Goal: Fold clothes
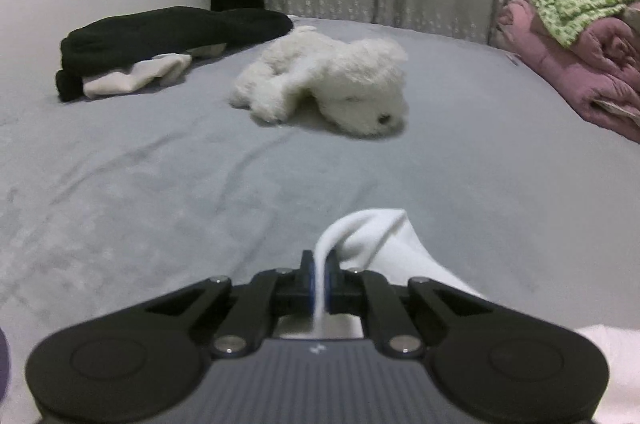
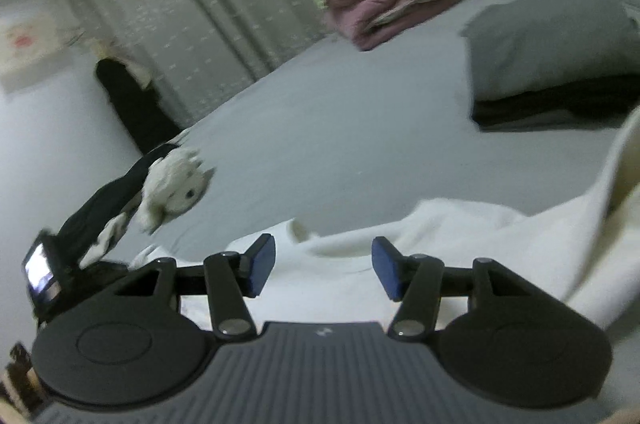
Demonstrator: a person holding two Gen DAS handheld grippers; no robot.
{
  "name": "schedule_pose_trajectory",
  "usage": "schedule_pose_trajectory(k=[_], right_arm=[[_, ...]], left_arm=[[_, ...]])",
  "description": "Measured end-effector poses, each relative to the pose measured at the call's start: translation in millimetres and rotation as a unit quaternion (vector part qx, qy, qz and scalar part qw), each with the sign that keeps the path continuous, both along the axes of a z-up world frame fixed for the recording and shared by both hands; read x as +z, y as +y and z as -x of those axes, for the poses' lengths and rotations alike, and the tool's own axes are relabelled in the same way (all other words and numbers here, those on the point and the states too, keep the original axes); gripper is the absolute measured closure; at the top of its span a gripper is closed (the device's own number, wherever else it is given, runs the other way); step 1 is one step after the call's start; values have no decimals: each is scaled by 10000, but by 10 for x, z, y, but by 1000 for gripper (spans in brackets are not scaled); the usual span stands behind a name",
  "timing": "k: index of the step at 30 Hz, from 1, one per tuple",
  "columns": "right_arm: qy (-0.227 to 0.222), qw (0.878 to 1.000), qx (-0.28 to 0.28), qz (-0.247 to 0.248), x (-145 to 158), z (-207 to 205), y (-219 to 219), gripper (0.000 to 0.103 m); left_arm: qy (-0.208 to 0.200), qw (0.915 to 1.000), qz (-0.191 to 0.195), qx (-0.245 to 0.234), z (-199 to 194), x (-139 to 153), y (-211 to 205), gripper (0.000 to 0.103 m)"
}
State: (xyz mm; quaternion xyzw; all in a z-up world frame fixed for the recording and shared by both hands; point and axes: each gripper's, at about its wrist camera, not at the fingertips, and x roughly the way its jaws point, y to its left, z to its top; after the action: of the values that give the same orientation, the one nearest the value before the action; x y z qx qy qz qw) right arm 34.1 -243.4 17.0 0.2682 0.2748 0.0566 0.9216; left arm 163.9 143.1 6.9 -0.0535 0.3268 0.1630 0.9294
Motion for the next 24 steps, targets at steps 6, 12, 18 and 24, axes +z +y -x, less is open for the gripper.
schedule_pose_trajectory(k=[6,12,18,24], right_arm=[[219,9997,-120,-19,-54,-32,-2,45],[247,9996,139,-73,-60,-73,135,45],[311,9990,299,-89,-80,-80,226,45],[383,9985,391,-85,-96,-102,280,44]], left_arm=[[23,9993,-159,331,142,128,322,99],[193,9973,-108,706,328,235,648,99],[556,9934,-329,952,488,256,836,99],[1090,9903,-346,785,532,87,819,97]])
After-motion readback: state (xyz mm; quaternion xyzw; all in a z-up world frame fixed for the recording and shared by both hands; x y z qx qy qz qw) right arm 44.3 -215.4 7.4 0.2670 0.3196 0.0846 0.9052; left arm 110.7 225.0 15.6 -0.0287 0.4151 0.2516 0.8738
